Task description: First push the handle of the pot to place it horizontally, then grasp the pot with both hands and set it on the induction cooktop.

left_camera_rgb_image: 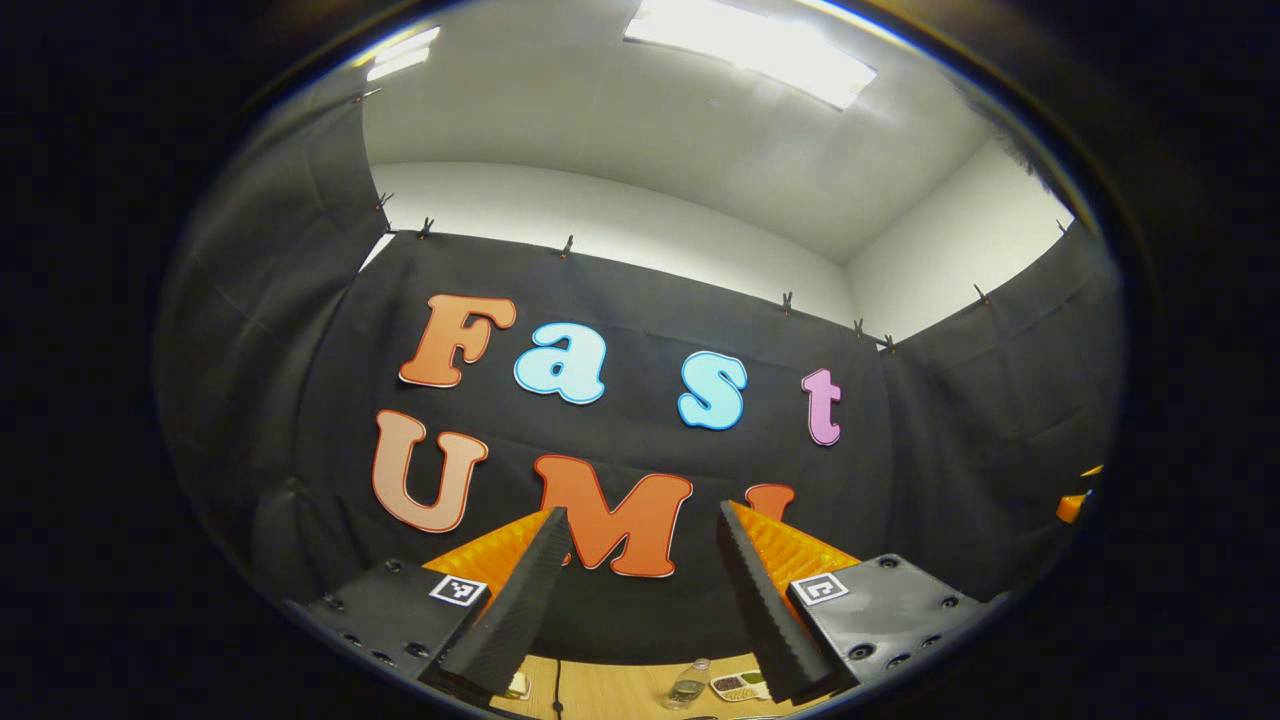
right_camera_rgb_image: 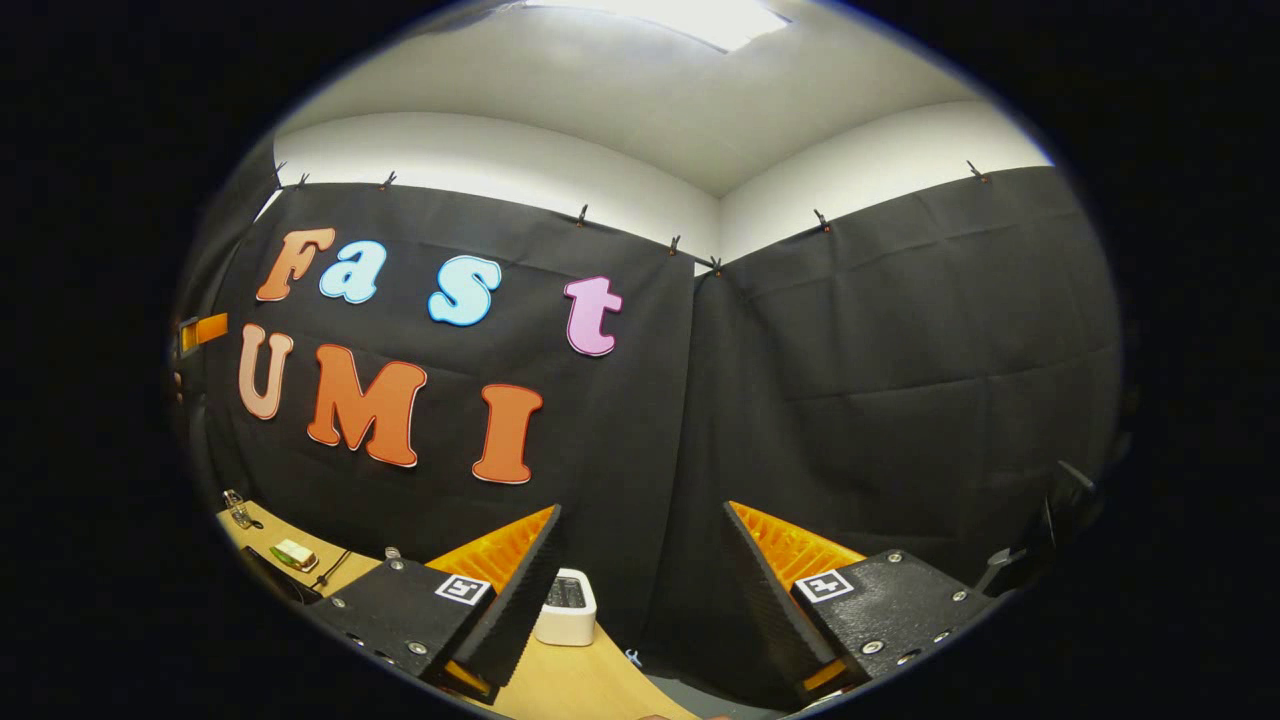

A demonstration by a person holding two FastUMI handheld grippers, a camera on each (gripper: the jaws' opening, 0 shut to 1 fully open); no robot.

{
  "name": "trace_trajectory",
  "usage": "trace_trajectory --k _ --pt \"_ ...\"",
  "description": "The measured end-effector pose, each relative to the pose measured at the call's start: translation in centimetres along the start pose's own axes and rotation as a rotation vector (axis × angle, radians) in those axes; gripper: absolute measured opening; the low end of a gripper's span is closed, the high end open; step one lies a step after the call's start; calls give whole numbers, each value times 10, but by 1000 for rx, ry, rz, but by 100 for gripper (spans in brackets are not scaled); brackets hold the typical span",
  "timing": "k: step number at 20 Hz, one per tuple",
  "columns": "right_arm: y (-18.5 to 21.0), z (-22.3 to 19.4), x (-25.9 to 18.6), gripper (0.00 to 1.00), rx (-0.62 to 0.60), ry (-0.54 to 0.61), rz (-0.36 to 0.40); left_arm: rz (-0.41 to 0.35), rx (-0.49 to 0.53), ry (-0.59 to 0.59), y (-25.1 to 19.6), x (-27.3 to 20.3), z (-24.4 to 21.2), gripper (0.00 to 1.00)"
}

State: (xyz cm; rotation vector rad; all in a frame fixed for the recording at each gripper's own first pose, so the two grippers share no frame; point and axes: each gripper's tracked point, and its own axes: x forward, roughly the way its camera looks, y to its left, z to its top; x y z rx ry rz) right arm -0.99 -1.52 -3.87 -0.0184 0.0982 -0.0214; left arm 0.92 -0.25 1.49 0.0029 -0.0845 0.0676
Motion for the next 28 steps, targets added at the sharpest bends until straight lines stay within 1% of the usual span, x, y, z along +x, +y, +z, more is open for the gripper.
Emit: trace_trajectory --k 3,5,6,7,9,14,16,17,20,23,25,26,28 --pt "13 -21 -1 95 31 51 20 10 4 29 3 1 -13 95" --pt "25 -38 -2 95 37 94 37 17 7 51 7 1 -22 96" --pt "31 -47 -4 93 35 117 47 20 10 60 9 -1 -26 96" --pt "39 -56 -5 95 33 142 59 24 15 67 10 -1 -30 95" --pt "60 -78 -10 95 43 204 96 31 25 79 13 -2 -36 95" --pt "135 -153 -42 95 87 455 262 47 26 117 24 -5 -56 96" --pt "163 -182 -61 93 93 564 329 64 40 126 35 -7 -60 95" --pt "176 -194 -70 93 97 615 366 78 45 130 44 -9 -62 96" --pt "207 -224 -99 86 101 740 454 127 43 151 71 -15 -68 95" --pt "231 -254 -128 82 81 865 528 188 43 165 101 -25 -71 95" --pt "249 -272 -147 77 68 950 584 215 52 168 115 -32 -70 95" --pt "259 -280 -157 71 62 995 623 228 62 168 122 -35 -68 95" --pt "273 -296 -183 65 34 1096 699 249 86 171 135 -41 -67 95"
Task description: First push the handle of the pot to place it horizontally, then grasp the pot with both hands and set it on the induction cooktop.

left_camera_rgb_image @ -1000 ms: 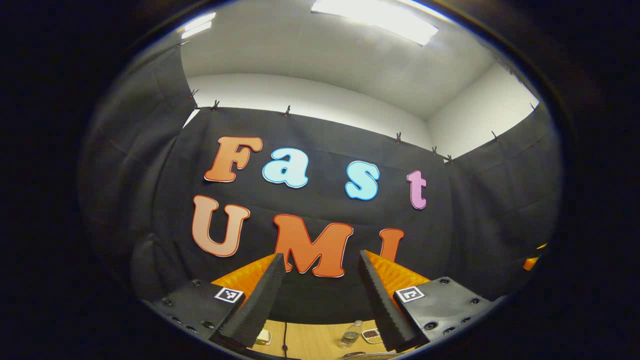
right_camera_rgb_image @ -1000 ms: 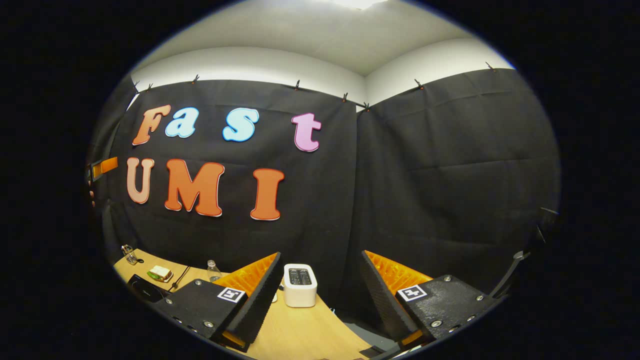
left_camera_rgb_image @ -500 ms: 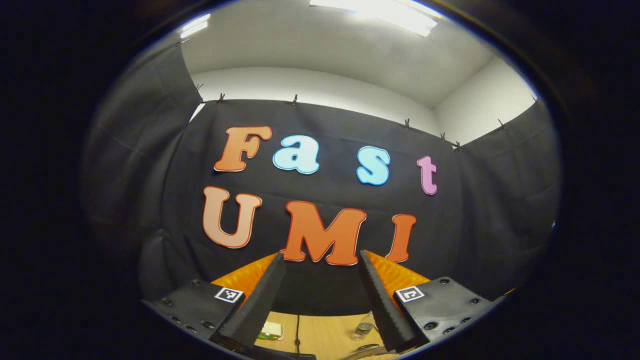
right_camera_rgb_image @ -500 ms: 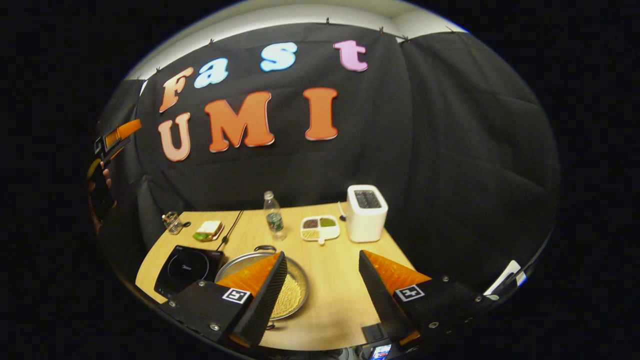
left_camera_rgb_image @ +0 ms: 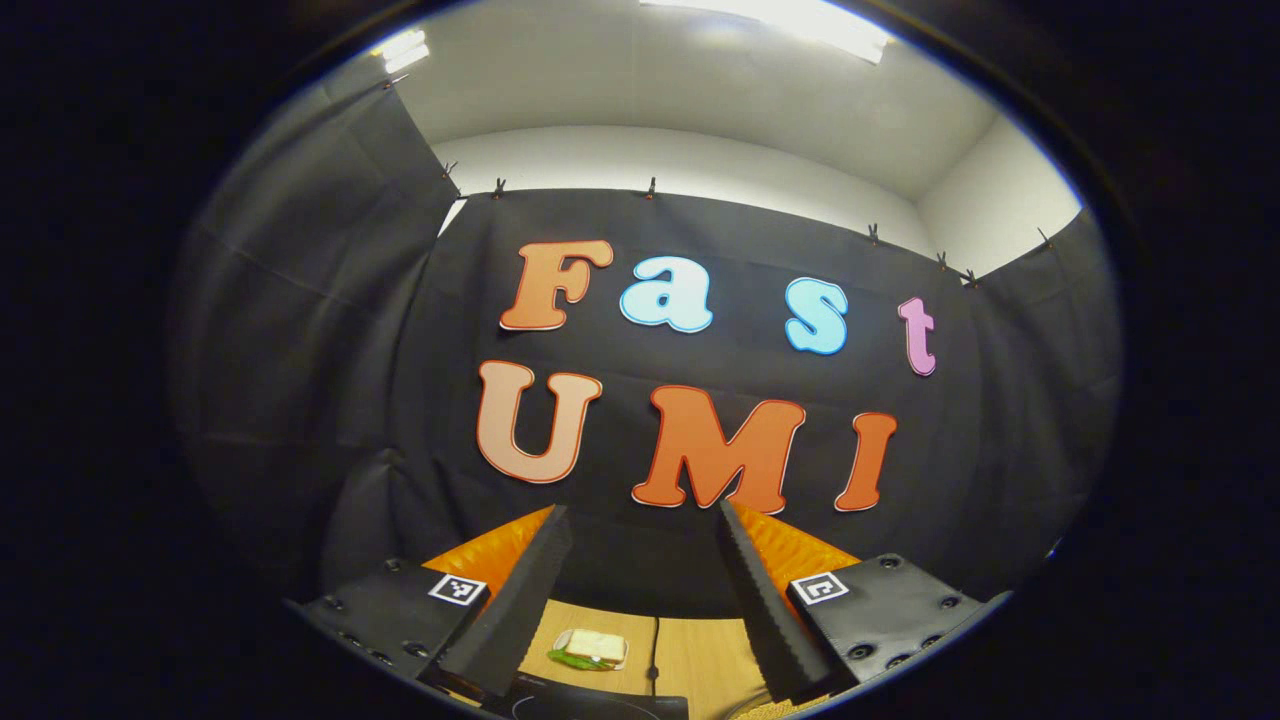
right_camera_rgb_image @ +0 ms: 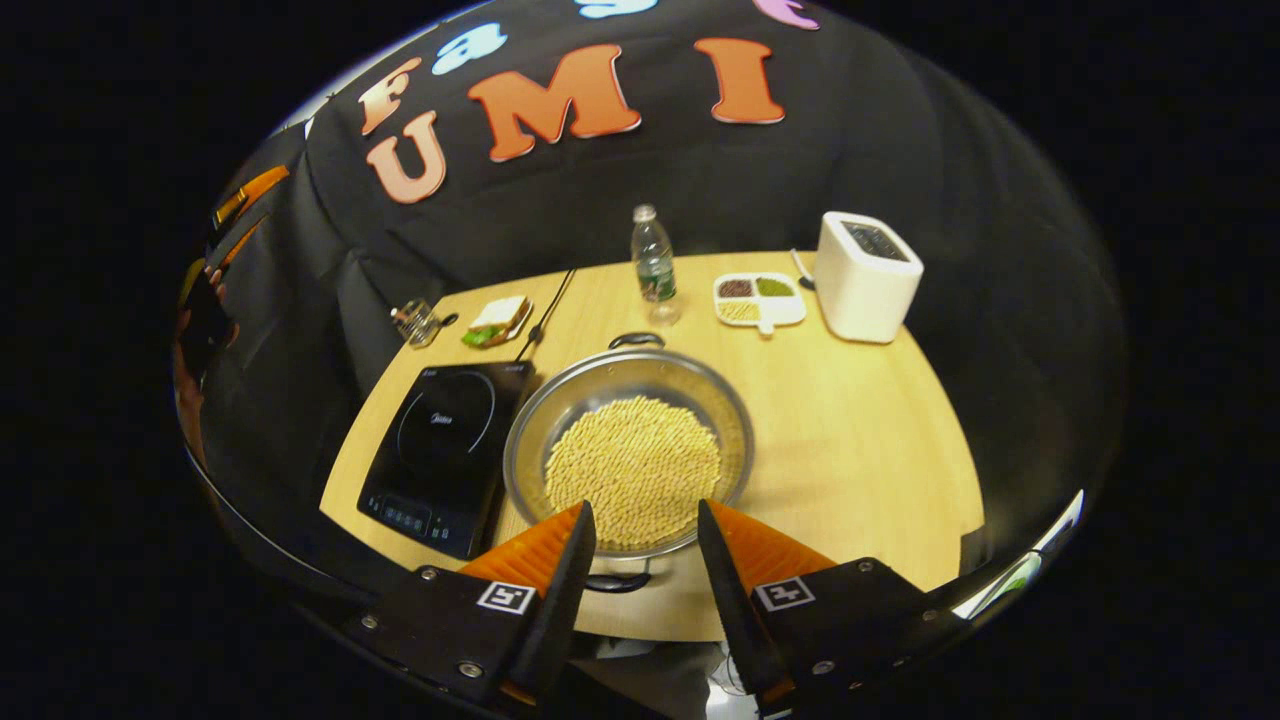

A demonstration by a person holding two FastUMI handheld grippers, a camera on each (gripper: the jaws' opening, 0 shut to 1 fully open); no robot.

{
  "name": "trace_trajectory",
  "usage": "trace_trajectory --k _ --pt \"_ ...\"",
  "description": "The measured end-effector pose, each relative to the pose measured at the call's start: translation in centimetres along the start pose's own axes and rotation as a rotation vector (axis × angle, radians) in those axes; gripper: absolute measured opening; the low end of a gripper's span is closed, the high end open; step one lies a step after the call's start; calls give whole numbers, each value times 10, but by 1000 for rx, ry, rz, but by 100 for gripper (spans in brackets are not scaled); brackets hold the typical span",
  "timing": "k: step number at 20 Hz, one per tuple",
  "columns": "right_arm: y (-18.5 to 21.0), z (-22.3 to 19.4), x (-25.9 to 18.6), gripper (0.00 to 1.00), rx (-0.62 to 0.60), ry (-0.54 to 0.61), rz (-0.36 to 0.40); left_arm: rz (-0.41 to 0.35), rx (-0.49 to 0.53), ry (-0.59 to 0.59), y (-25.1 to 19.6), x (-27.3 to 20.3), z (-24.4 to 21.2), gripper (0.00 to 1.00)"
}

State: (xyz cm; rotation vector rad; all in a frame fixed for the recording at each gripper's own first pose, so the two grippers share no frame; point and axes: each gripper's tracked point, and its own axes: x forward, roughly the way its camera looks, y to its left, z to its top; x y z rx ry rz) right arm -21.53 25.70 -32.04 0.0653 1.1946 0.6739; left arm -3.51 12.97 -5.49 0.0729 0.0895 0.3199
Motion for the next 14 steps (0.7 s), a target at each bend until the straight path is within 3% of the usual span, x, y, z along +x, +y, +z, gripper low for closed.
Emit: trace_trajectory --k 3,6,7,8,9,10,11,14 --pt "21 -27 18 57 -52 106 35 28 29 14 19 -7 -6 95" --pt "42 -39 30 40 -86 184 75 48 40 38 40 -13 -14 95" --pt "50 -48 31 41 -93 215 96 57 45 45 48 -12 -15 95" --pt "56 -54 37 31 -103 237 106 67 47 51 57 -13 -17 95" --pt "59 -59 42 28 -113 254 98 73 48 59 63 -15 -18 95" --pt "60 -64 48 17 -118 274 86 80 50 67 70 -16 -21 95" --pt "61 -69 51 17 -113 287 76 86 54 74 80 -18 -22 95" --pt "72 -80 62 4 -63 326 71 101 62 93 102 -17 -30 95"
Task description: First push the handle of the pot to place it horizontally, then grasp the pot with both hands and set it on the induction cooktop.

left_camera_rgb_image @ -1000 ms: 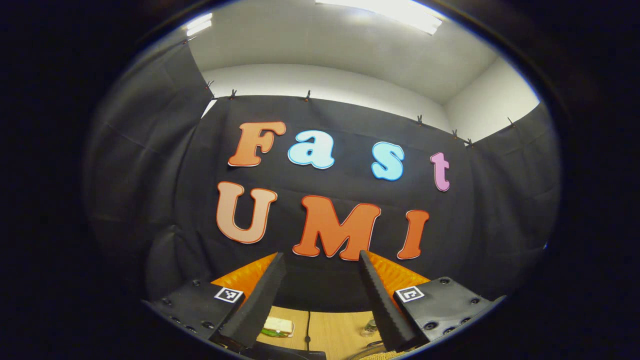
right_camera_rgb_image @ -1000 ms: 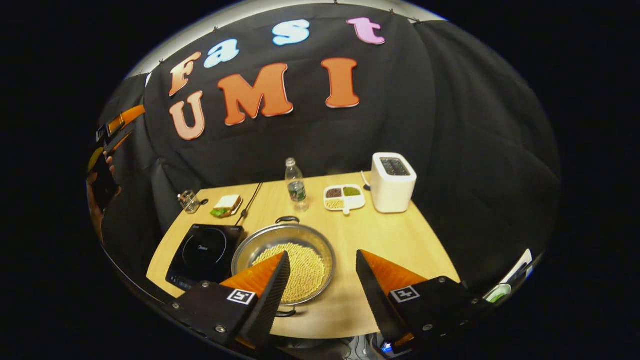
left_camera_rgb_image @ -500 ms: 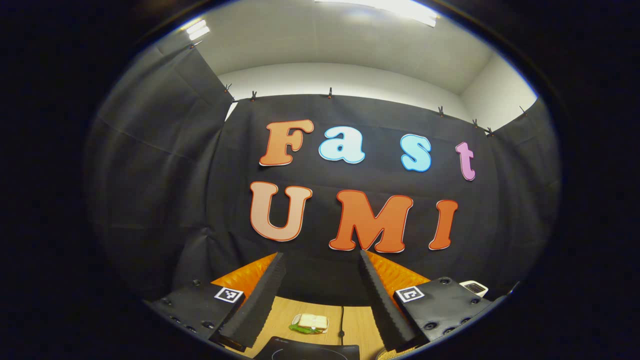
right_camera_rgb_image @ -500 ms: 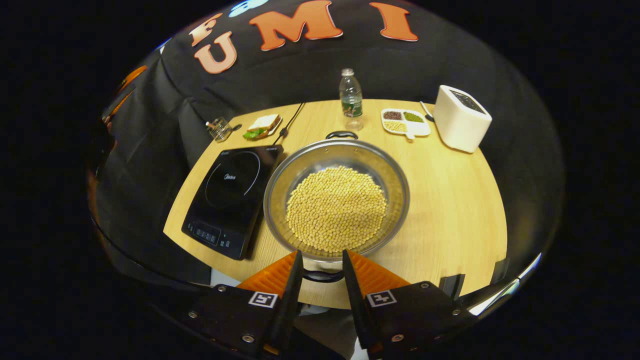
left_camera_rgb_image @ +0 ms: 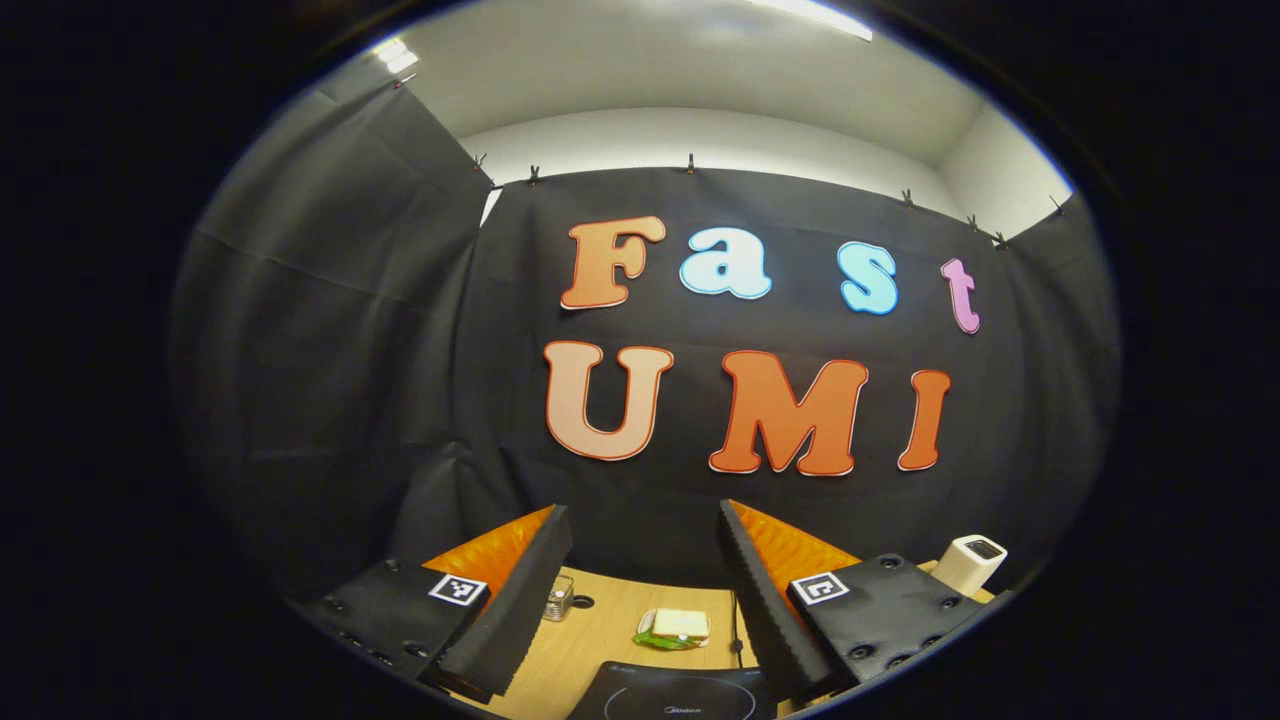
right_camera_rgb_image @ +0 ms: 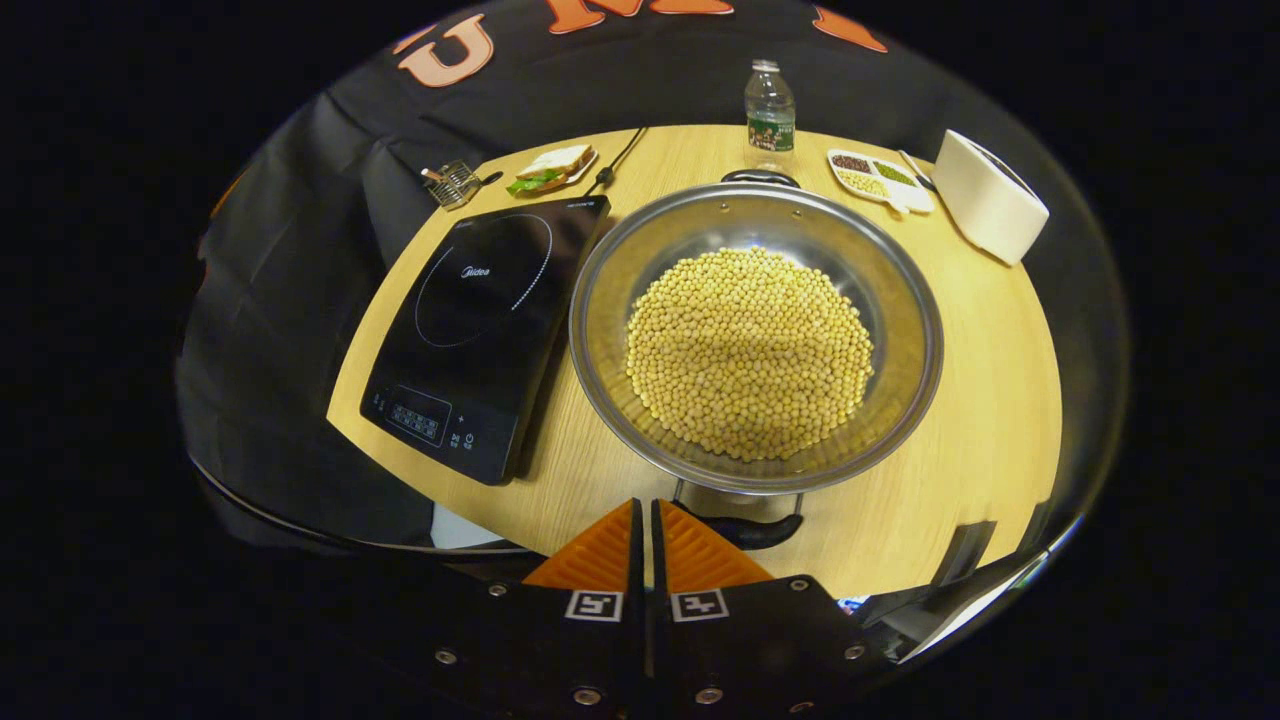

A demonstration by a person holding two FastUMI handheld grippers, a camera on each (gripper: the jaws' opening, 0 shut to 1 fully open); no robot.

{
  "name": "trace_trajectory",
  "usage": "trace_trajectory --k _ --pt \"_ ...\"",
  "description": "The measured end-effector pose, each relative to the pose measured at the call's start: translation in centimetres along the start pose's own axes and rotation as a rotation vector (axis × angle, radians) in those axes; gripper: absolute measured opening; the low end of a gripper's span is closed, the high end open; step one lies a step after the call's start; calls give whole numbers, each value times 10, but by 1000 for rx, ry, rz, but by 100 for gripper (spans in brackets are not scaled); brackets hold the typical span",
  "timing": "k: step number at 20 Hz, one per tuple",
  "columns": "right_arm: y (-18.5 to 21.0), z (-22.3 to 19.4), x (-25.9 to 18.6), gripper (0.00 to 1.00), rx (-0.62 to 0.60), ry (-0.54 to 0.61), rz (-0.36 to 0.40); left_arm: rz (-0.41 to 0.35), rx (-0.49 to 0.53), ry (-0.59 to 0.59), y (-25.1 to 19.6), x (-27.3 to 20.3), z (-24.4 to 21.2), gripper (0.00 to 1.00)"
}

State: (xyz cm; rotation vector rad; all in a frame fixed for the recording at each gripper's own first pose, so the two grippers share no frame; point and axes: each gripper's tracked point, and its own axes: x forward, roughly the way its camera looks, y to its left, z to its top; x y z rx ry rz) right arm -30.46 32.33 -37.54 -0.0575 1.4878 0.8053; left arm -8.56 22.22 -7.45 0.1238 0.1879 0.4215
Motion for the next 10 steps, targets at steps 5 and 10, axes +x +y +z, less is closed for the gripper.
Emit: trace_trajectory --k 5,10 --pt "3 -2 18 0 51 28 -42 -15 -19 15 17 11 -9 96" --pt "-4 -2 28 0 100 42 -105 -55 -35 48 20 21 -24 96"
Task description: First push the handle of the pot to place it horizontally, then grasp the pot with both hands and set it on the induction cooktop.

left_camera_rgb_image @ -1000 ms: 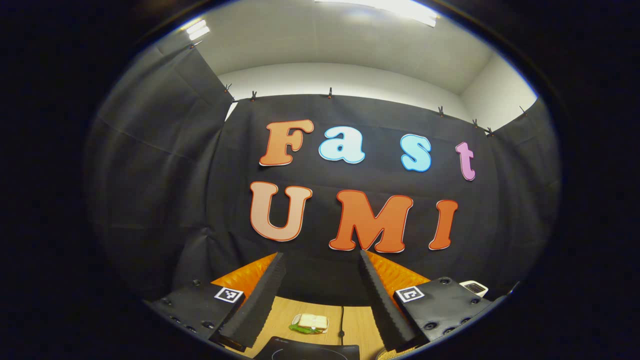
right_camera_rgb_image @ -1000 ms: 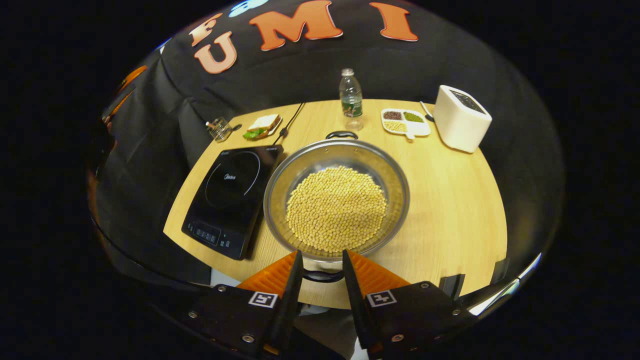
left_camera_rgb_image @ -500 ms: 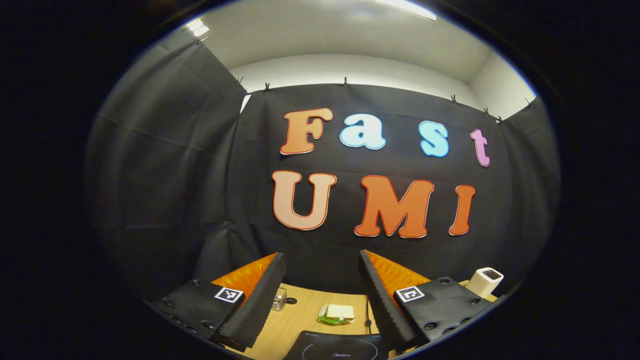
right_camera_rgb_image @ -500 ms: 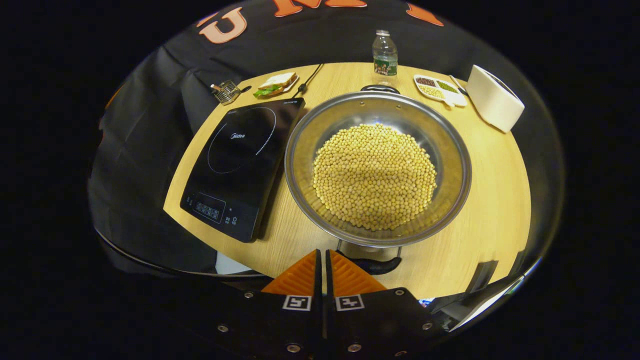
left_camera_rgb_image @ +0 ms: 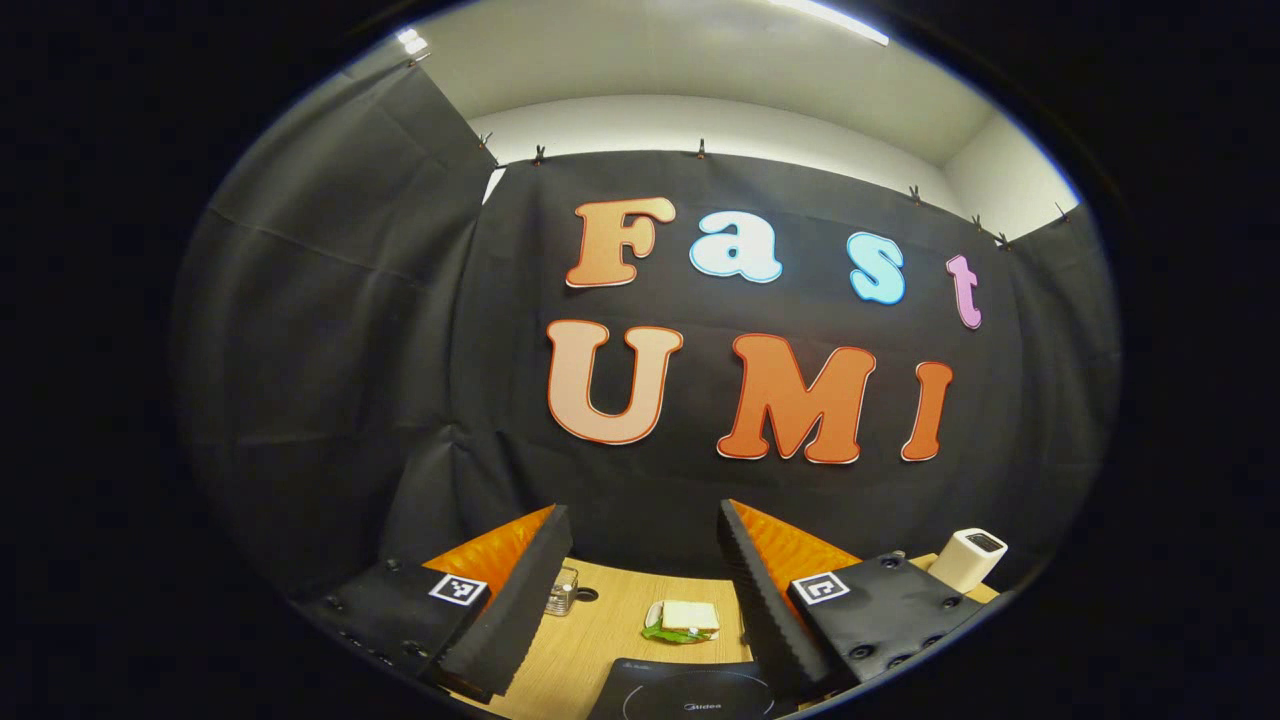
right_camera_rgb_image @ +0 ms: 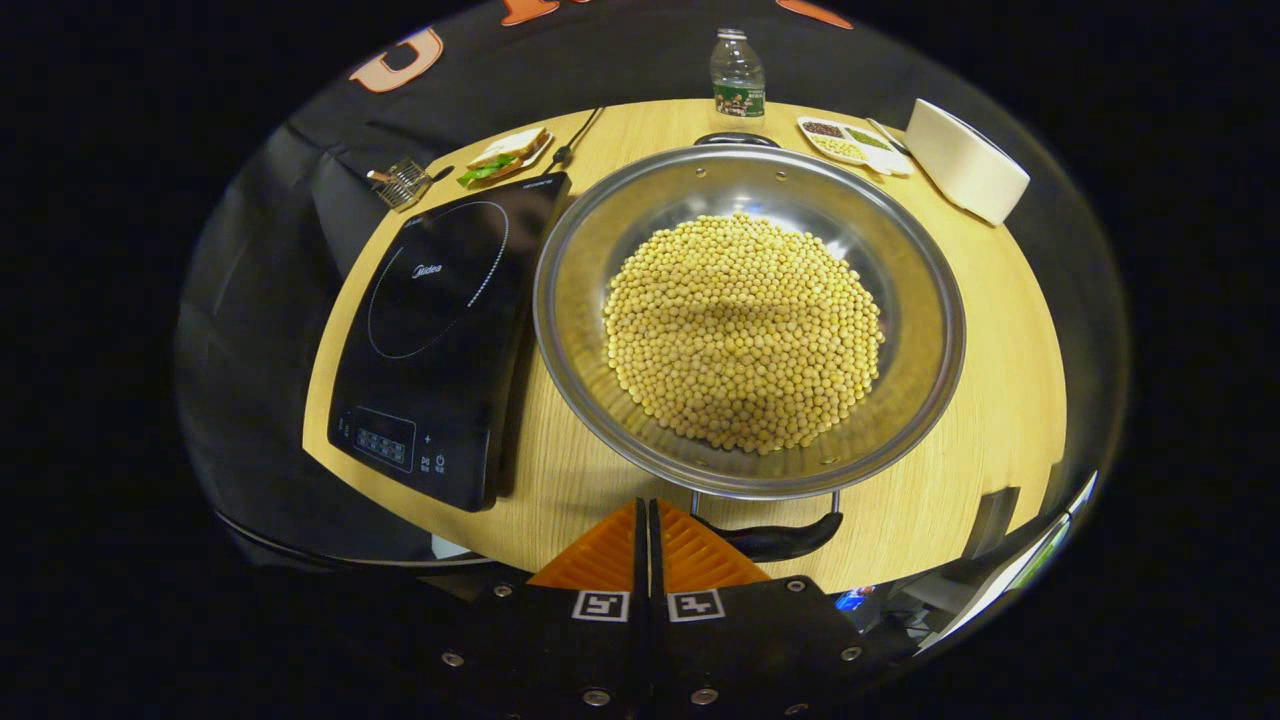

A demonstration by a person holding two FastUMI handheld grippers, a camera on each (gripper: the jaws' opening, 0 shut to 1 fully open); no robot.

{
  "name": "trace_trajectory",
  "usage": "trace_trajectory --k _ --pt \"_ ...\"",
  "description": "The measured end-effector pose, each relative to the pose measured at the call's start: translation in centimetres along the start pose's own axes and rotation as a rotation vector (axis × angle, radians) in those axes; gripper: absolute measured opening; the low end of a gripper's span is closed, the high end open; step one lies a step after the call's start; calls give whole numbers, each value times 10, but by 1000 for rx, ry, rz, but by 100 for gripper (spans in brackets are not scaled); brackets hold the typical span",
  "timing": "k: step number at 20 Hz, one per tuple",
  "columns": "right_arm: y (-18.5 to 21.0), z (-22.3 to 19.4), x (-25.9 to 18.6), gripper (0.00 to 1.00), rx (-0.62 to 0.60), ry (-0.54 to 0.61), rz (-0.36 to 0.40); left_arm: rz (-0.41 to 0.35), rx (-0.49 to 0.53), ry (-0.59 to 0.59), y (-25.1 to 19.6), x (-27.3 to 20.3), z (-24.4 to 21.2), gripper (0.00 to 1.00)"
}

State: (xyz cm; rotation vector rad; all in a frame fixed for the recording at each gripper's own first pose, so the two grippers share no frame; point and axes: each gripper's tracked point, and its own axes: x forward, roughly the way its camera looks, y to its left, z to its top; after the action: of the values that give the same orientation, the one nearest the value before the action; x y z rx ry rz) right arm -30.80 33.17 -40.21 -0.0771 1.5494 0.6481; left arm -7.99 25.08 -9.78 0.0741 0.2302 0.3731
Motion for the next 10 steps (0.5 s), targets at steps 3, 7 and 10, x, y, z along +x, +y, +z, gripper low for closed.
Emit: trace_trajectory --k 3,7,10 --pt "3 1 6 0 64 -1 21 -20 8 21 -5 2 -6 95" --pt "-2 -2 12 0 68 18 41 -37 38 -21 -30 -11 8 95" --pt "-26 -5 11 0 59 21 6 -82 60 -50 -65 -20 16 96"
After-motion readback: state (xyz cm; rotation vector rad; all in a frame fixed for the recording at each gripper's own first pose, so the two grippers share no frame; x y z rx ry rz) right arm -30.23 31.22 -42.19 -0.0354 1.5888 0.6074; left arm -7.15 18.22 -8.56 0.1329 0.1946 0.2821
